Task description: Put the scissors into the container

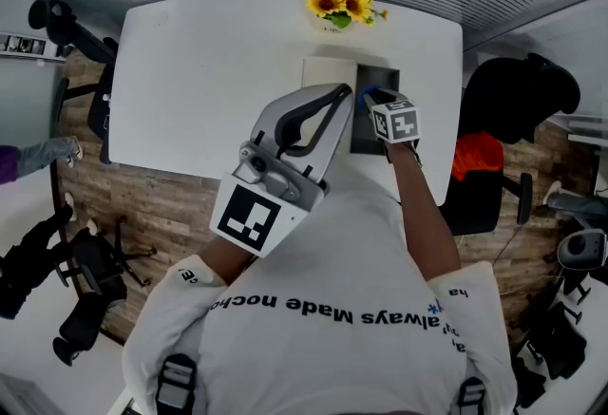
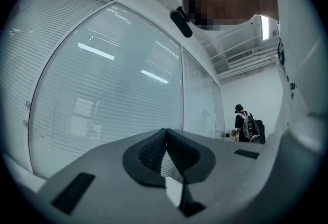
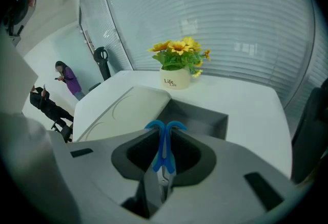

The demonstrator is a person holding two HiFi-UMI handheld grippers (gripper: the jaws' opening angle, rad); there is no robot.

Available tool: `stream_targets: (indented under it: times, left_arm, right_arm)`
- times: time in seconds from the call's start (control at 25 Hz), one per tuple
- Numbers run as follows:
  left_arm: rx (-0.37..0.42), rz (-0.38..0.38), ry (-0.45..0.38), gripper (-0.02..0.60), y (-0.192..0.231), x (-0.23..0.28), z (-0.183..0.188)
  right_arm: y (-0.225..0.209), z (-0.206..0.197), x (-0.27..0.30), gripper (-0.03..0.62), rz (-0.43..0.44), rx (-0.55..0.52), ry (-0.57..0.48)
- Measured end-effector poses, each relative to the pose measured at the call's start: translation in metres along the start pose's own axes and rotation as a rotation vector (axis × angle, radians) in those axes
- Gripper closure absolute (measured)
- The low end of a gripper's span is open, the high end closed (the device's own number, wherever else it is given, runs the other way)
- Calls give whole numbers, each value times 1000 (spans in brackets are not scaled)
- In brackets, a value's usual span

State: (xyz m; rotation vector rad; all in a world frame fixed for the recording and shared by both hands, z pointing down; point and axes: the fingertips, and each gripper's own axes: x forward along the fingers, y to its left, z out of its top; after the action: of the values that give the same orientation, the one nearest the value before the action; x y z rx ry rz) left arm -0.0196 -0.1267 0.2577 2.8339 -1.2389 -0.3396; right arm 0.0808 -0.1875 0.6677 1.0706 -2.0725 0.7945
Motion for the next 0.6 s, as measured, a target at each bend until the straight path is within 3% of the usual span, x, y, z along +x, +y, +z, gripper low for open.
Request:
stream_targets:
  times: [0.6]
  left_arm:
    - [-2,5,-5,561,1,-2,2]
  right_arm:
    - [-6,2,10,511,-33,15,64]
